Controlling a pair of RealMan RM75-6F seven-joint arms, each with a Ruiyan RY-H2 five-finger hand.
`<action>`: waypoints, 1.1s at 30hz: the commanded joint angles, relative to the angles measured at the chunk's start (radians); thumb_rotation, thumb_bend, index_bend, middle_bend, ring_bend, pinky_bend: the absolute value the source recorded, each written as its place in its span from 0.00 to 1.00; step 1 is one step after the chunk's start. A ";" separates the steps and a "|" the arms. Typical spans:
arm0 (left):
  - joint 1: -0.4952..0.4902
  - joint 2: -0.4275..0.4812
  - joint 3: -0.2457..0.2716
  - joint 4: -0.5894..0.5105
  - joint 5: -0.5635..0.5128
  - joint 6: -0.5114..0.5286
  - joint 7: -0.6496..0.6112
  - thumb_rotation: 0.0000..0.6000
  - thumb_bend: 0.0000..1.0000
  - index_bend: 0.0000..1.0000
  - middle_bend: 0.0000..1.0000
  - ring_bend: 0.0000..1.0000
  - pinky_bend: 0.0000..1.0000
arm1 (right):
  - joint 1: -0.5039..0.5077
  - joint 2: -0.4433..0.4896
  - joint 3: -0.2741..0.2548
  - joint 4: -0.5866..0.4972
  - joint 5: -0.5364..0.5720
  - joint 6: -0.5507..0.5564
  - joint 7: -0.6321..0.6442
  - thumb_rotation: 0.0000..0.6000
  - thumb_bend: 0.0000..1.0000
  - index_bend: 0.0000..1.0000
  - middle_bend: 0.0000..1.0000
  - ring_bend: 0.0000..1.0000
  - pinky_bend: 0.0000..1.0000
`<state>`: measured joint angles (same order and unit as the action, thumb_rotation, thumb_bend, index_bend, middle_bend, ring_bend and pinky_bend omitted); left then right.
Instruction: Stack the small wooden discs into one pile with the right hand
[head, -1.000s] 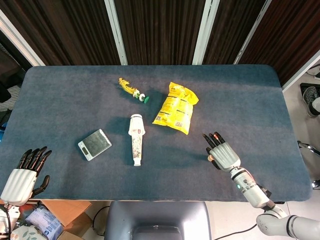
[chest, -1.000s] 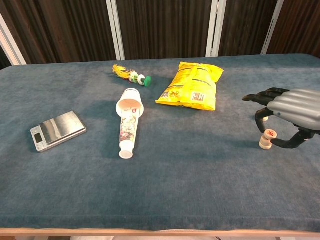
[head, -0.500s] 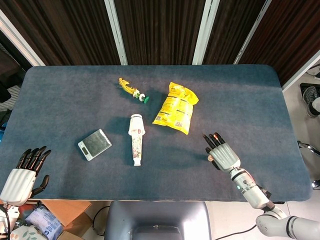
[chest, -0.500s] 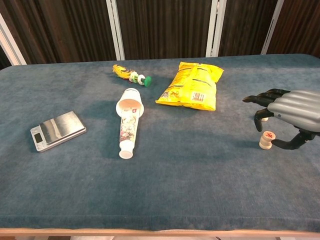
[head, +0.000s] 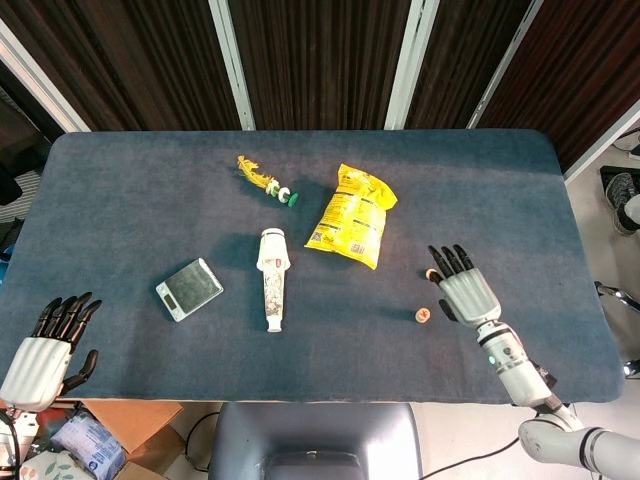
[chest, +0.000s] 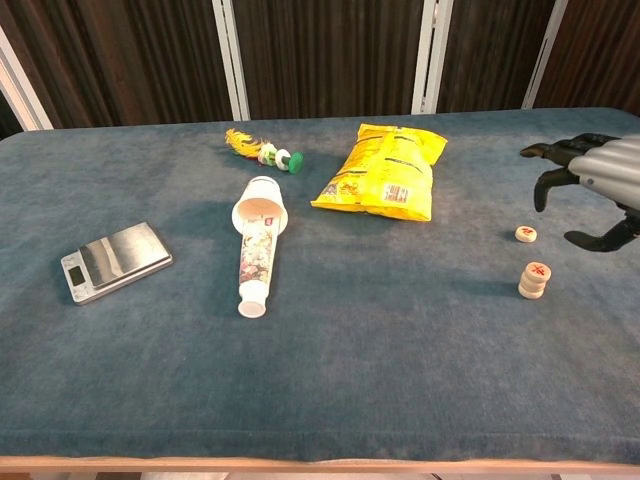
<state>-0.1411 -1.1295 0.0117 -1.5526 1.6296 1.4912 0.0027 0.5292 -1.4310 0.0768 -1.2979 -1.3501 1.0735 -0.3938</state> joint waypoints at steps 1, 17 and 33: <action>0.000 -0.001 0.001 -0.002 0.000 -0.001 0.004 1.00 0.50 0.00 0.00 0.00 0.02 | 0.028 -0.038 0.046 0.091 0.055 -0.039 0.020 1.00 0.50 0.48 0.04 0.00 0.00; -0.002 0.000 -0.002 -0.006 -0.011 -0.010 0.012 1.00 0.50 0.00 0.00 0.00 0.02 | 0.111 -0.175 0.068 0.299 0.118 -0.169 -0.006 1.00 0.50 0.49 0.04 0.00 0.00; -0.003 0.001 -0.002 -0.007 -0.015 -0.014 0.012 1.00 0.50 0.00 0.00 0.00 0.02 | 0.137 -0.245 0.063 0.390 0.134 -0.212 -0.013 1.00 0.50 0.50 0.04 0.00 0.00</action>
<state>-0.1437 -1.1289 0.0094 -1.5594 1.6146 1.4768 0.0150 0.6643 -1.6729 0.1407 -0.9115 -1.2164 0.8629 -0.4062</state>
